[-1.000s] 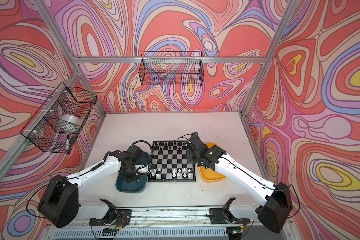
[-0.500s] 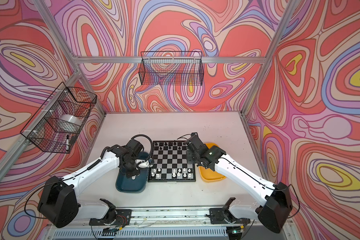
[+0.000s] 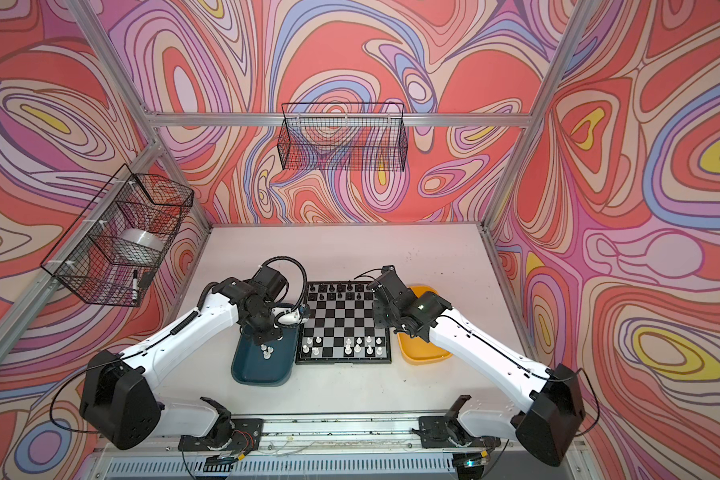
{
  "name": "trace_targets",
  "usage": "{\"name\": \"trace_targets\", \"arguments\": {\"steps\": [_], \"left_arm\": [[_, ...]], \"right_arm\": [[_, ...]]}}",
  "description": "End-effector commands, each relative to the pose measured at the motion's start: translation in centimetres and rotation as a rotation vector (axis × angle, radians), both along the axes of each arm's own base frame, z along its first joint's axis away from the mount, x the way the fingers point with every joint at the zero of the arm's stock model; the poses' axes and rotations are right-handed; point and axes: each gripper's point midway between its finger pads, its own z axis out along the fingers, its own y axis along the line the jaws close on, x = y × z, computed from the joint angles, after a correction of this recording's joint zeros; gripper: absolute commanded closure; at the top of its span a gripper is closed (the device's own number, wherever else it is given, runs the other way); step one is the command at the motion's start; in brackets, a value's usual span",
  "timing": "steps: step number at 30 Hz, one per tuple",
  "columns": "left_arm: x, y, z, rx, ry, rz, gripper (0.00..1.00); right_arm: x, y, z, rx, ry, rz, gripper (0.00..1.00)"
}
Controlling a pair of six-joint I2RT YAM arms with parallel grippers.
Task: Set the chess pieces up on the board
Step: 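Lift the white piece out of the teal tray toward the board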
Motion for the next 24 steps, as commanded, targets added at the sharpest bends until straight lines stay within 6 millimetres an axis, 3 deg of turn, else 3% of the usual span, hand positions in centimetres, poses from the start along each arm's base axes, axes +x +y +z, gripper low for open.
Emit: {"name": "trace_targets", "arguments": {"steps": [1, 15, 24], "left_arm": [[-0.8, -0.1, 0.4, 0.003, 0.048, -0.01, 0.85], [-0.7, -1.4, 1.5, -0.004, 0.022, -0.045, 0.85], [-0.6, -3.8, 2.1, -0.005, 0.006, -0.117, 0.85]], "right_arm": [[-0.2, 0.2, 0.0, 0.001, -0.008, 0.015, 0.85], [0.1, 0.6, -0.1, 0.003, -0.007, 0.028, 0.85], [0.0, 0.4, -0.2, -0.002, -0.007, 0.025, 0.85]]}}
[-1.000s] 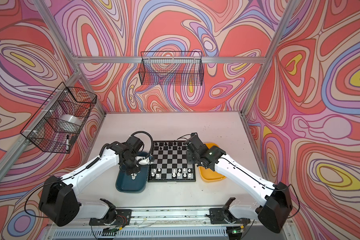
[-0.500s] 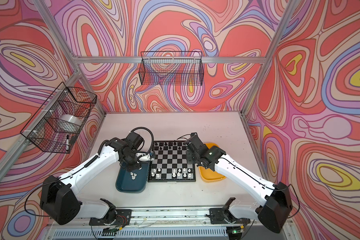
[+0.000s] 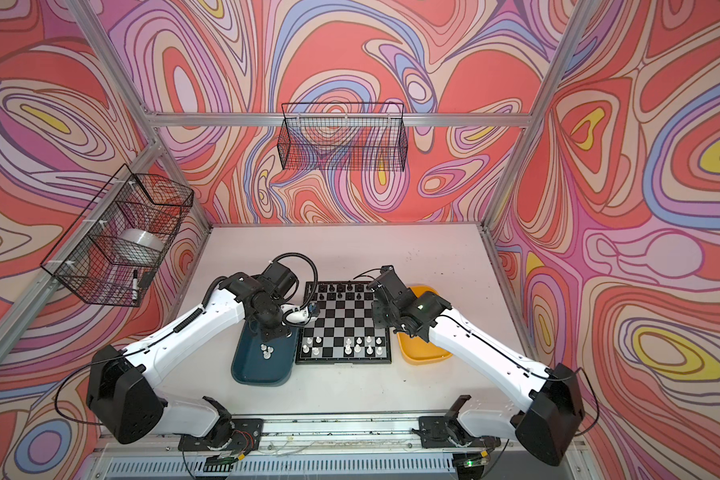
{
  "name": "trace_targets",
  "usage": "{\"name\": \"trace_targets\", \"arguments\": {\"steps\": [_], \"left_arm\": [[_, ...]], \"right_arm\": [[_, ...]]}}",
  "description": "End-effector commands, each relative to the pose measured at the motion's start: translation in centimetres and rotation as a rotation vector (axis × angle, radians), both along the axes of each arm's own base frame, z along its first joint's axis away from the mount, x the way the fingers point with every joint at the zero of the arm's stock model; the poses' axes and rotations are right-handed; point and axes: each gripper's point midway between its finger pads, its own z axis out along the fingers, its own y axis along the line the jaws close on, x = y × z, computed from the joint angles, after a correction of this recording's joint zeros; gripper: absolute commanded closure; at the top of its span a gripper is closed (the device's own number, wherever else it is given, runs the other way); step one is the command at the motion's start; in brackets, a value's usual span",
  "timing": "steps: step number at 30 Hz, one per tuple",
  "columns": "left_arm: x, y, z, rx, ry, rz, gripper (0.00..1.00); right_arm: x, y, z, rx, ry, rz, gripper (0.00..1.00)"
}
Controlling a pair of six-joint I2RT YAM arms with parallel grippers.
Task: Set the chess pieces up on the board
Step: 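Lift the white piece out of the teal tray toward the board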
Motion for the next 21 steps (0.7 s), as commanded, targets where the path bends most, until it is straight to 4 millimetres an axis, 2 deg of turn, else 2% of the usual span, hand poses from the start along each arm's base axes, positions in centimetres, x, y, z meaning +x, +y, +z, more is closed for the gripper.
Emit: {"name": "trace_targets", "arguments": {"steps": [1, 10, 21], "left_arm": [[-0.5, -0.9, 0.4, 0.007, 0.019, -0.007, 0.85], [-0.4, -5.1, 0.6, -0.011, 0.011, -0.089, 0.85], [-1.0, -10.0, -1.1, -0.027, 0.044, -0.174, 0.85]], "right_arm": [[-0.1, 0.2, -0.2, -0.002, -0.006, 0.011, 0.85], [-0.6, -1.0, 0.2, -0.011, -0.021, -0.016, 0.85], [-1.9, -2.7, 1.2, -0.014, -0.032, -0.056, 0.85]]}}
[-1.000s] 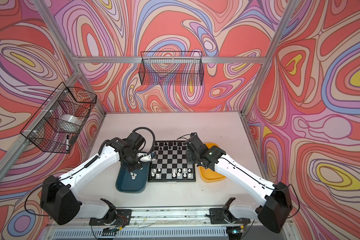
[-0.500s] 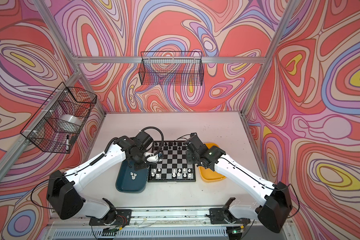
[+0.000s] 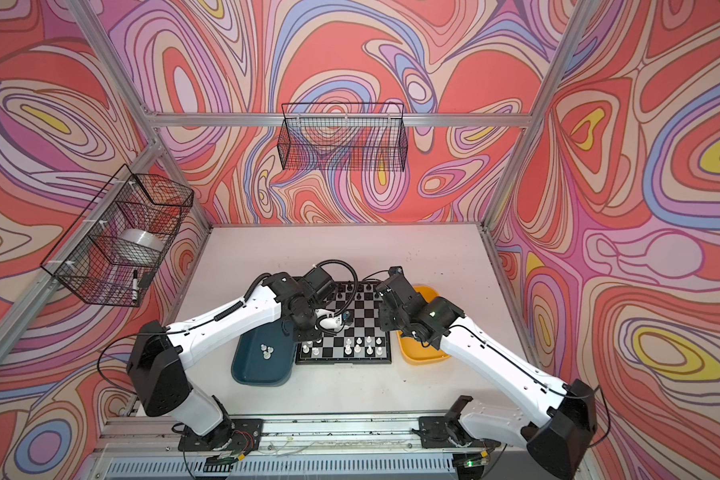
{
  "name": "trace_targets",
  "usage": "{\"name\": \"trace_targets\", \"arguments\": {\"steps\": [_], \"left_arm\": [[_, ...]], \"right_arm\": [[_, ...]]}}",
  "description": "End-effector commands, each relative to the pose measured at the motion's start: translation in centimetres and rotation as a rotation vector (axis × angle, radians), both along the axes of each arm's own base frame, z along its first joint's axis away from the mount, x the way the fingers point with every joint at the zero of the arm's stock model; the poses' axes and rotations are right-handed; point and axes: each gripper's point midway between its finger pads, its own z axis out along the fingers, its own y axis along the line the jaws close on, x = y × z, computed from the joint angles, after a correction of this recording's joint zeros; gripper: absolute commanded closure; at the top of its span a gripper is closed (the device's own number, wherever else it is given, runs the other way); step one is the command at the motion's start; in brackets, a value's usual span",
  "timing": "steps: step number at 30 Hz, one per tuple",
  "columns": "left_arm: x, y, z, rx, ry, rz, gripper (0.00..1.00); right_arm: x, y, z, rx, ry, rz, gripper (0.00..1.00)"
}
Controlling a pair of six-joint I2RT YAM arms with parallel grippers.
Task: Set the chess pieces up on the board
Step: 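Lift the white piece out of the teal tray toward the board, then lower the white piece onto a near-edge square and open the left gripper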
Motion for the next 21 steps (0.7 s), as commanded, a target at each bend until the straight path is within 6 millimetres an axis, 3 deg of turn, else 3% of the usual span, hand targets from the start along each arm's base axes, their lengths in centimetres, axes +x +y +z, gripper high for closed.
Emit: {"name": "trace_targets", "arguments": {"steps": [1, 7, 21], "left_arm": [[-0.3, -1.7, -0.2, -0.024, 0.017, -0.019, 0.85], [-0.6, -3.2, -1.3, -0.03, 0.032, -0.035, 0.85], [-1.2, -4.6, -3.2, -0.023, 0.067, -0.047, 0.85]], "right_arm": [[-0.8, -1.0, -0.3, -0.025, 0.01, -0.022, 0.85], [-1.2, -1.5, -0.3, -0.026, 0.011, -0.032, 0.85], [-1.7, -2.1, -0.2, -0.021, 0.011, -0.046, 0.85]]}}
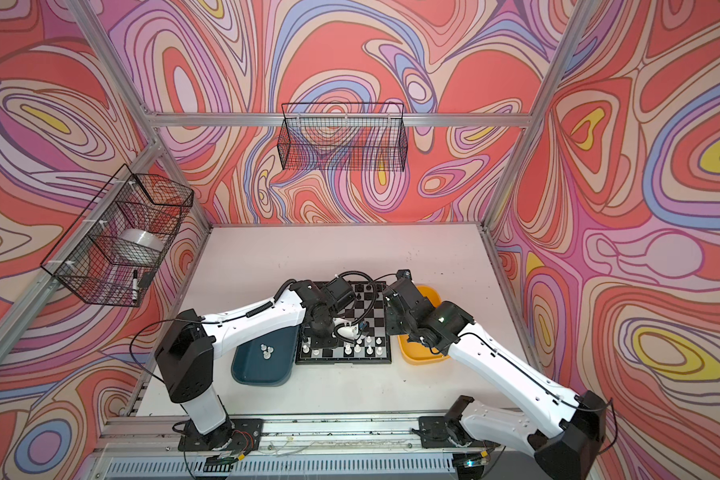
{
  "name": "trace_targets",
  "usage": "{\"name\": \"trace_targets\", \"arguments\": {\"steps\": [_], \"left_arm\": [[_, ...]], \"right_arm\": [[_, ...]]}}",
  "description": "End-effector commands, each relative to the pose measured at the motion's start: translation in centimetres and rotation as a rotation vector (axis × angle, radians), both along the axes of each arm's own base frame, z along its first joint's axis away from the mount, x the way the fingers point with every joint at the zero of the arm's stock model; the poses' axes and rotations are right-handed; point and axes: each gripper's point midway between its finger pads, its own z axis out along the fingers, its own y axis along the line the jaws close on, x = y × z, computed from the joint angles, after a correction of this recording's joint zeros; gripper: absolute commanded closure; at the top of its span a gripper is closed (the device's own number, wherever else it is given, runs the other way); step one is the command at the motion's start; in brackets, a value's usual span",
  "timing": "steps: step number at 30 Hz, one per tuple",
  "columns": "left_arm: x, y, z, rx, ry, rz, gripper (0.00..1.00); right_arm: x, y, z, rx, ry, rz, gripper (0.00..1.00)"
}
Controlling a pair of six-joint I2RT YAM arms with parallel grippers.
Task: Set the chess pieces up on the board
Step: 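Lower the white piece onto a near-edge square and open the left gripper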
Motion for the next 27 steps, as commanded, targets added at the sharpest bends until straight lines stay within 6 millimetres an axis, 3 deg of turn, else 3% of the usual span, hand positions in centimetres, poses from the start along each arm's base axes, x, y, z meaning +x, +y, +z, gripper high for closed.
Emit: {"name": "trace_targets", "arguments": {"steps": [1, 27], "left_arm": [[-0.3, -0.9, 0.0, -0.023, 0.019, -0.002, 0.85], [-0.8, -1.1, -3.2, 0.019, 0.058, -0.013, 0.85]], "right_arm": [[-0.6, -0.6, -0.4, -0.013, 0.007, -0.013, 0.85], [-0.9, -0.8, -0.7, -0.007, 0.015, -0.021, 0.85]]}}
